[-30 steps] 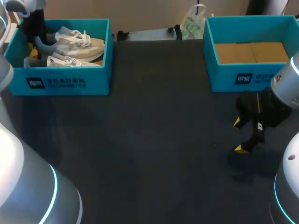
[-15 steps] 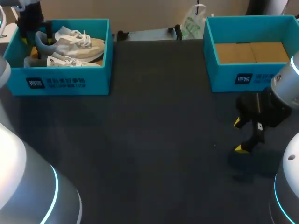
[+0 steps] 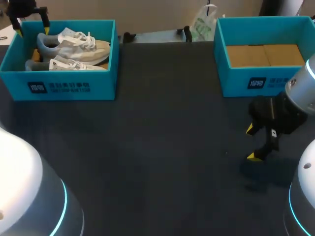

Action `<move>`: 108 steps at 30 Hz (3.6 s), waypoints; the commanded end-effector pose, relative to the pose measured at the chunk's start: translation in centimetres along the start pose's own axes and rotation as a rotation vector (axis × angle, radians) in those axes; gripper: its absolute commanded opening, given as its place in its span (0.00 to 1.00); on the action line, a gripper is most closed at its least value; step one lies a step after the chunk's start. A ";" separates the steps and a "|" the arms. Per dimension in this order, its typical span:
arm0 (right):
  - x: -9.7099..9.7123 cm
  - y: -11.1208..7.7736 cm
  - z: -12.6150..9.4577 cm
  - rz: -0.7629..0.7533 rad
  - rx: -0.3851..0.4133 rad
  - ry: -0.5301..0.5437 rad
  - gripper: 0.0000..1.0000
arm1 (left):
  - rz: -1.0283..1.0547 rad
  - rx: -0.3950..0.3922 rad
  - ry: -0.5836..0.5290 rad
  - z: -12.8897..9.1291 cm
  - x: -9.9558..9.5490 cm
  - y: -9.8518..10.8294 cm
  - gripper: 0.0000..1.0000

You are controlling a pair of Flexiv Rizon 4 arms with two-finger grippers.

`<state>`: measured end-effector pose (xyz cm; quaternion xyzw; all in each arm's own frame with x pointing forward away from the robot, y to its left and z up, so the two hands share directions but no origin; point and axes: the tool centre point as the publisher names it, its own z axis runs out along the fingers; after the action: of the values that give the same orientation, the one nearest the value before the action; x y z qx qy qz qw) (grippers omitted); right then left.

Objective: Take the shoe out of the shoebox, open the shoe tongue, remove and reinsert the insole, then place the shoe into the shoebox

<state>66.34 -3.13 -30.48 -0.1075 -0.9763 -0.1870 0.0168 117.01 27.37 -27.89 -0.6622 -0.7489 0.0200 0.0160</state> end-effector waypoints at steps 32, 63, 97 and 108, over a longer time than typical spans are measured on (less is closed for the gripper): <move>0.1 0.0 0.0 0.000 0.001 -0.002 1.00 | 0.018 -0.050 0.051 -2.0 1.9 -12.3 1.00; 0.1 0.0 0.0 0.000 0.001 -0.002 1.00 | 0.044 0.034 0.038 3.4 2.3 -12.2 1.00; 0.1 0.0 0.0 0.000 0.001 -0.002 1.00 | 0.089 0.061 0.041 8.7 2.7 -12.6 0.80; 0.1 0.0 0.0 0.000 0.001 -0.002 1.00 | 0.086 0.075 0.048 9.8 3.1 -12.3 0.78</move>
<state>66.34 -3.13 -30.48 -0.1075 -0.9763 -0.1870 0.0169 103.57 28.84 -36.71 -0.6928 -0.7183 0.0311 0.0563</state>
